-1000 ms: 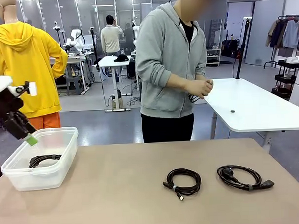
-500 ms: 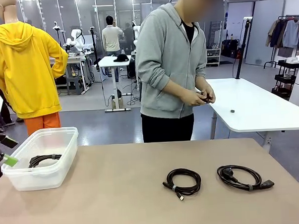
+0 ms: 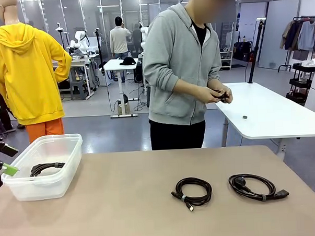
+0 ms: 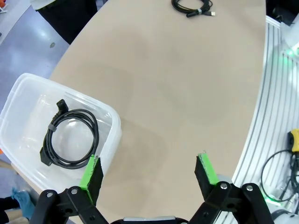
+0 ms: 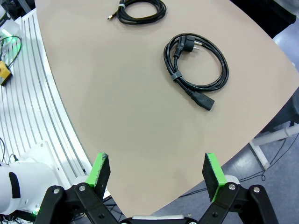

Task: Organize and store the cables.
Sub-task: Place the Power Cable into the Organizing box.

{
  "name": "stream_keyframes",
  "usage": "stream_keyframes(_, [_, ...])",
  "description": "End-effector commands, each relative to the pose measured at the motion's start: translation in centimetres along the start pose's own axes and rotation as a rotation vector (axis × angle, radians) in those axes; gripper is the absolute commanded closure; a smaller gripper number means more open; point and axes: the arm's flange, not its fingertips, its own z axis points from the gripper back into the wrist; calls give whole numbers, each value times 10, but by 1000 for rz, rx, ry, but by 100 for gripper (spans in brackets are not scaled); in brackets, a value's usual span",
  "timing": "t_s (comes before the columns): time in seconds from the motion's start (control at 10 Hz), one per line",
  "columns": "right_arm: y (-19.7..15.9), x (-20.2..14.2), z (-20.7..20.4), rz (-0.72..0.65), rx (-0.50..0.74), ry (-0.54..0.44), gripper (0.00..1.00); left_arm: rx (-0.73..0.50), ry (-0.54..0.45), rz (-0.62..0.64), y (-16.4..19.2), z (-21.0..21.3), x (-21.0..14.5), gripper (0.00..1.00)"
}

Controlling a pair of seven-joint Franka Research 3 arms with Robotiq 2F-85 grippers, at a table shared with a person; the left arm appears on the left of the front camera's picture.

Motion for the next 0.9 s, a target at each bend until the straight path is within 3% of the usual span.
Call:
stream_keyframes(0.0, [0,2,1,-19,-8,-3,0,6,19,2,0,-1,3,0])
stream_keyframes(0.3, [0,0,0,0,0,0,0,6,19,2,0,-1,3,0])
stream_keyframes(0.4, [5,18,-1,31,-27,129,0,6,19,2,0,-1,3,0])
stream_keyframes(0.8, [15,81,-26,46,49,393,0,6,19,2,0,-1,3,0])
